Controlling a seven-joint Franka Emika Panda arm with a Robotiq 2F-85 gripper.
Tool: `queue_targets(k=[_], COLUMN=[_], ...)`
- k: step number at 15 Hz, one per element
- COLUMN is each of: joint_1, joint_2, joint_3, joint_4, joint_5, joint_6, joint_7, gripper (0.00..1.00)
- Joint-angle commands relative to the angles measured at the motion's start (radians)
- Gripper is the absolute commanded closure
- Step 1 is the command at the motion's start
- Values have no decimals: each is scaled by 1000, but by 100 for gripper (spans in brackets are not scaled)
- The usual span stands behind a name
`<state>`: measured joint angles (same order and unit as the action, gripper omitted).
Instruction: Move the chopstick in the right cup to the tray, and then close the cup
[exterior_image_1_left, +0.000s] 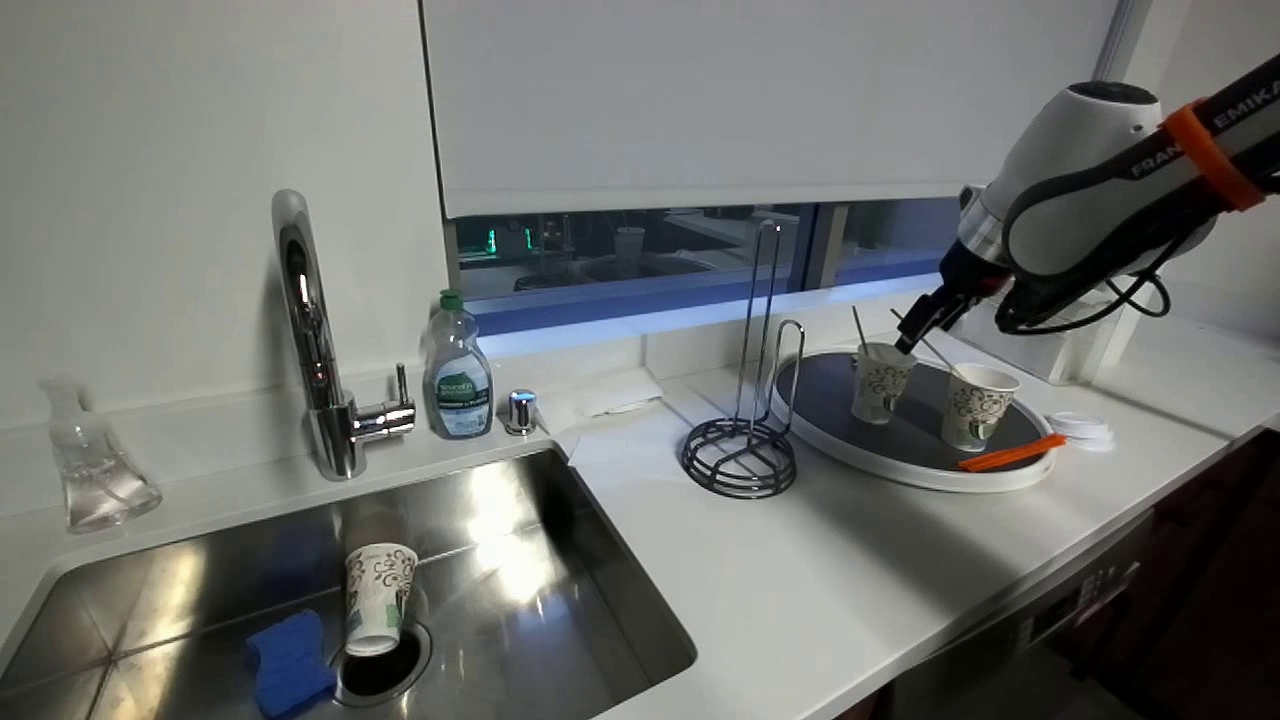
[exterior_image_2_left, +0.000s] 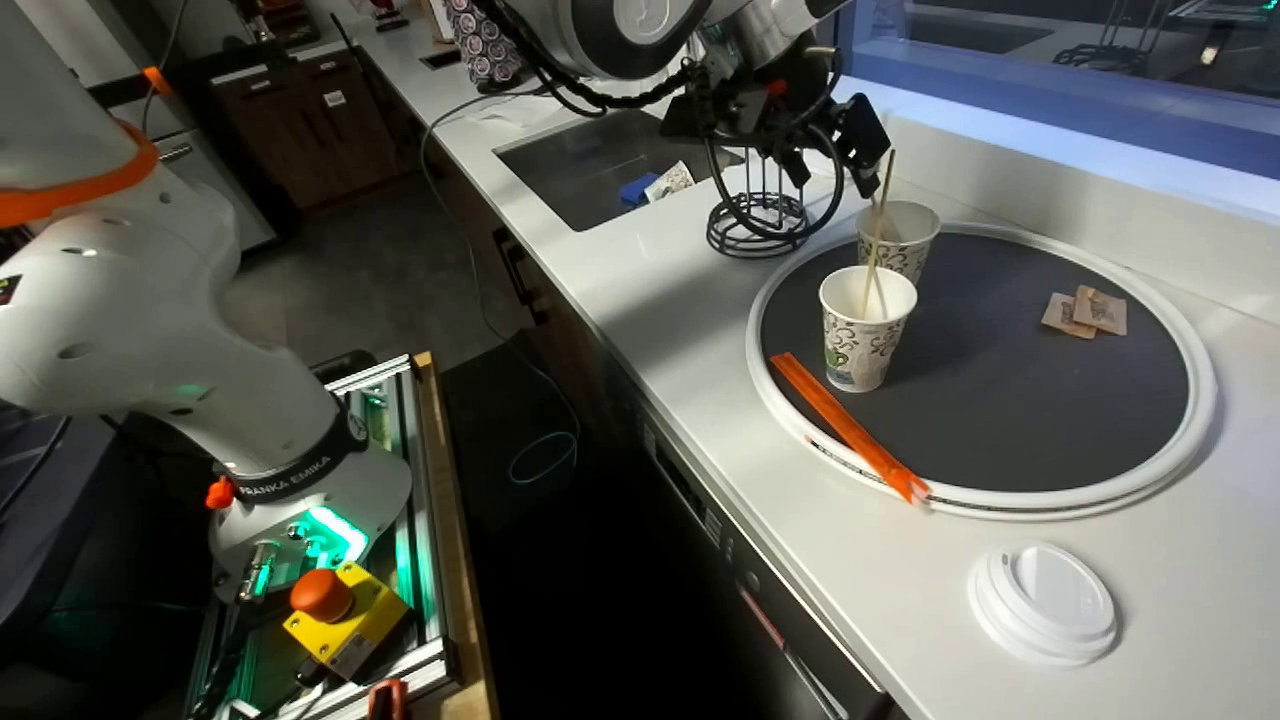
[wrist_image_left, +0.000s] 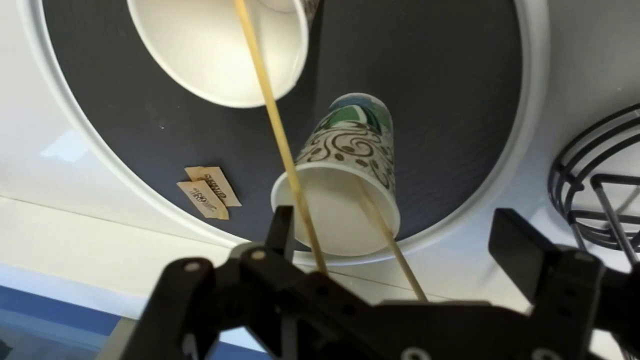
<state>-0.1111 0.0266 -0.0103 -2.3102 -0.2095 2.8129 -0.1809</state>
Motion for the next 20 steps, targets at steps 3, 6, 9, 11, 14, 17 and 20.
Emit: queue_targets(k=[3,6,9,11,14,17,20], joint_1=[19,15,11,11,8,7,5], joint_2=[-2,15,45,66,93,112,123], joint_3=[-23,-33,-44,-46,-50,-58,-62], joint_4=[2,7,21,28,35,43,49], joint_5=[3,-33,-47,-37,-35,-43,-44], joint_6=[-2,37,83,111,154,181,202], joint_7=[-2,-18,-42,-66,-91,-101,-110], gripper=[0,0,0,0,18,45,68])
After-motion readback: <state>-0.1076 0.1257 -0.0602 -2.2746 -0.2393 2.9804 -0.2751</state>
